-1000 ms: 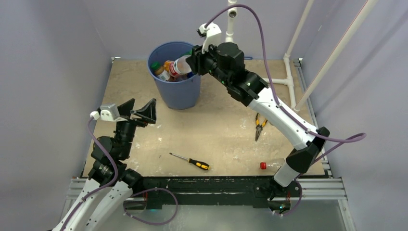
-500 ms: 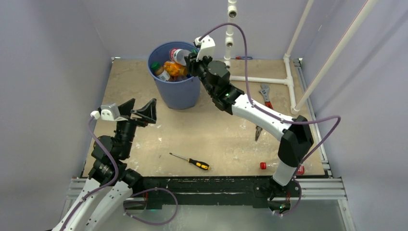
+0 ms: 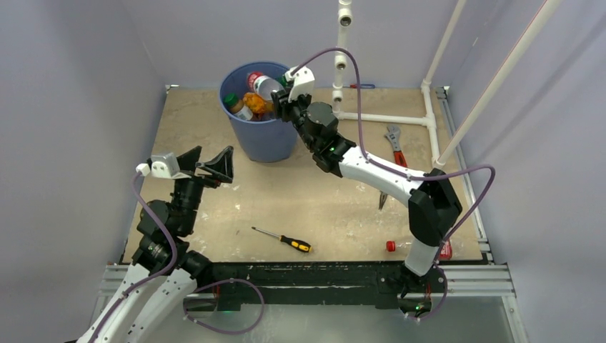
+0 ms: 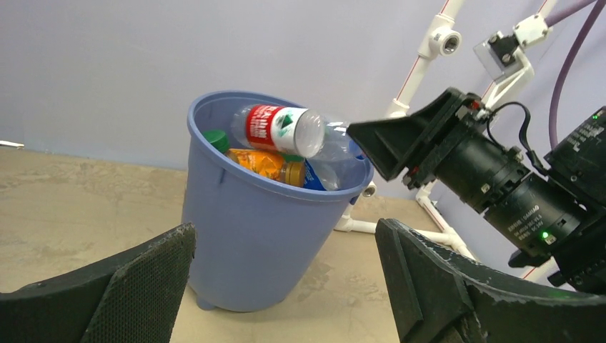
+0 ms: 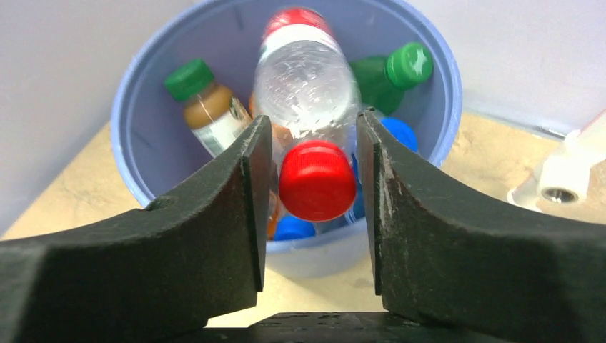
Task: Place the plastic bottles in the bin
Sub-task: Place the plastic bottle in the trash bin.
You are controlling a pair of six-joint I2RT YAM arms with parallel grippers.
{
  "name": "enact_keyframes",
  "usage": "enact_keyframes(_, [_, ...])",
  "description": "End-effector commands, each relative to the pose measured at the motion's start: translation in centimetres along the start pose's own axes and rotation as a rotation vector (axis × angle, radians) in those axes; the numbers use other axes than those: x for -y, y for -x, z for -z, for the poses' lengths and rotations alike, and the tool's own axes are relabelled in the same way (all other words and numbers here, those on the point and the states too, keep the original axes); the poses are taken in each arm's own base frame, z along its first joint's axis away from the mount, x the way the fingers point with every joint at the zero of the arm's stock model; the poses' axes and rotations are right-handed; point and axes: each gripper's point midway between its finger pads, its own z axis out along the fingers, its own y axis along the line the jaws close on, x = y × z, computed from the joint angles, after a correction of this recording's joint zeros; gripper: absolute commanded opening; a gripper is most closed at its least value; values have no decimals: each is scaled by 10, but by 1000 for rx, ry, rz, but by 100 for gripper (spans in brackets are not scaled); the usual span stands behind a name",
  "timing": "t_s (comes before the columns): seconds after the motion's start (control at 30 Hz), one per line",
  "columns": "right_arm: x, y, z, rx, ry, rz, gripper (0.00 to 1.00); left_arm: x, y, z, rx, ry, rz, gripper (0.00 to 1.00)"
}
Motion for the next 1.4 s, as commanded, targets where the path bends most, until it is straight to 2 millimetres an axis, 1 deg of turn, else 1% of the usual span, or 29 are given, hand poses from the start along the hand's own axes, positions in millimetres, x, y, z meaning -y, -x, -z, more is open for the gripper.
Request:
enact_keyframes(0.0, [7, 23, 21, 19, 10, -12, 52, 5, 13, -2, 31, -15, 11, 96])
enact_keyframes(0.17, [3, 32, 33, 1, 49, -62, 65, 6, 14, -3, 31, -16, 11, 96])
enact_keyframes(0.27, [1, 42, 40, 5, 68, -88, 70, 5, 13, -3, 28, -14, 9, 95])
enact_keyframes(0.37, [3, 59, 51, 20, 78, -113, 71, 5, 13, -3, 27, -14, 9, 96])
enact_keyframes(0.43, [6, 75, 62, 23, 80, -124, 72, 5, 12, -3, 25, -13, 9, 96])
enact_keyframes(0.5, [12, 82, 75, 7, 67, -134, 71, 5, 13, -3, 28, -13, 9, 96])
enact_keyframes(0.57, [20, 84, 89, -8, 52, -141, 70, 5, 14, -2, 32, -11, 12, 95])
enact_keyframes(0.63, [19, 77, 98, -44, 73, -131, 69, 5, 15, -2, 35, -12, 14, 96])
enact_keyframes(0.7, [14, 64, 95, -109, 88, -103, 69, 5, 15, -2, 36, -10, 15, 96])
enact_keyframes(0.73, [10, 60, 90, -143, 101, -94, 69, 4, 15, -3, 35, -10, 16, 96])
enact_keyframes(0.83, [-4, 34, 75, -227, 139, -72, 69, 4, 12, -4, 23, -10, 12, 96])
enact_keyframes(0.97, [-13, 15, 59, -249, 153, -69, 69, 3, 11, -4, 22, -1, 6, 96])
enact_keyframes(1.03, [-18, 2, 52, -273, 164, -68, 67, 2, 11, -4, 20, 1, 6, 96])
enact_keyframes(1.1, [-21, -10, 47, -304, 167, -66, 63, 3, 11, -4, 20, -1, 6, 96])
enact_keyframes(1.17, [-21, -17, 43, -320, 159, -62, 58, 3, 11, -4, 19, -2, 5, 95])
enact_keyframes(1.27, [-22, -21, 42, -318, 154, -68, 52, 4, 11, -4, 19, -7, 6, 96])
enact_keyframes(1.37, [-22, -20, 42, -307, 156, -74, 49, 4, 12, -4, 22, -10, 8, 96])
